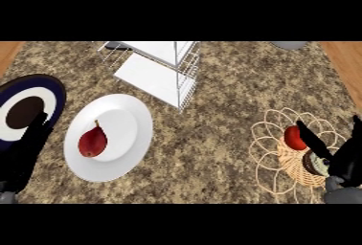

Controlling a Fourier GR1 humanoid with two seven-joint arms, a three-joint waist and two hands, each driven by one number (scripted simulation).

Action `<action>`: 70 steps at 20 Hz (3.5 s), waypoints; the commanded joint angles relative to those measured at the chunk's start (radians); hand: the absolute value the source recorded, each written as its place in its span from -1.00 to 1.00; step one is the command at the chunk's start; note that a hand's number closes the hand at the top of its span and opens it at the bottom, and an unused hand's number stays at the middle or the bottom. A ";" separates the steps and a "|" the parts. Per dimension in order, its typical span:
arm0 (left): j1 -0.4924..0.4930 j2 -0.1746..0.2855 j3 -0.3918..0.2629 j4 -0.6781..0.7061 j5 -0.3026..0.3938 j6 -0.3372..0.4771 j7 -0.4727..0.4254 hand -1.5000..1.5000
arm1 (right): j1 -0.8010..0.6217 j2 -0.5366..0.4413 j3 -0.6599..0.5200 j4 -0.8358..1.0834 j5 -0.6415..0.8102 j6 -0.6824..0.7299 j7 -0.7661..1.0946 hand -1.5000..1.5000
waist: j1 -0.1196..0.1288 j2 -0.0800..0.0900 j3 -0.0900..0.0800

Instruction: Pick the cupcake from the placemat and place it in the tiered shelf

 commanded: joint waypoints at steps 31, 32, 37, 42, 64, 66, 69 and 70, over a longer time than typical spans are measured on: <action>-0.077 -0.024 0.031 0.065 -0.018 -0.041 0.026 0.00 | 0.007 -0.149 0.103 -0.322 0.062 1.010 0.713 -1.00 | 0.001 0.002 0.017; -0.045 -0.086 -0.027 0.016 -0.071 0.022 0.011 0.00 | -0.043 -0.118 0.110 -0.243 0.078 1.021 0.714 -1.00 | 0.013 0.004 0.017; 0.007 -0.063 -0.006 -0.073 -0.060 -0.008 0.059 0.00 | -0.025 -0.072 0.076 -0.205 0.137 0.992 0.638 -1.00 | 0.020 0.003 0.018; 0.021 -0.089 0.003 -0.066 -0.085 -0.003 0.037 0.00 | -0.047 -0.065 0.001 -0.083 0.149 0.997 0.525 -1.00 | 0.021 0.004 0.018; -0.011 -0.120 0.082 -0.011 -0.120 -0.082 0.045 0.00 | 0.079 -0.004 -0.042 -0.317 0.390 1.005 0.473 1.00 | 0.010 0.002 0.017; -0.047 -0.137 0.037 0.032 -0.133 -0.095 0.019 0.00 | -0.139 0.175 0.164 -0.306 0.452 1.048 0.524 1.00 | 0.060 0.007 0.015; -0.116 -0.124 0.019 0.027 -0.138 -0.118 0.020 0.00 | -0.274 0.329 0.306 -0.297 0.472 1.039 0.445 1.00 | 0.158 0.024 0.013; -0.112 -0.126 0.004 0.027 -0.140 -0.133 0.018 0.00 | -0.329 0.363 0.324 -0.284 0.469 1.043 0.422 1.00 | 0.199 0.030 0.012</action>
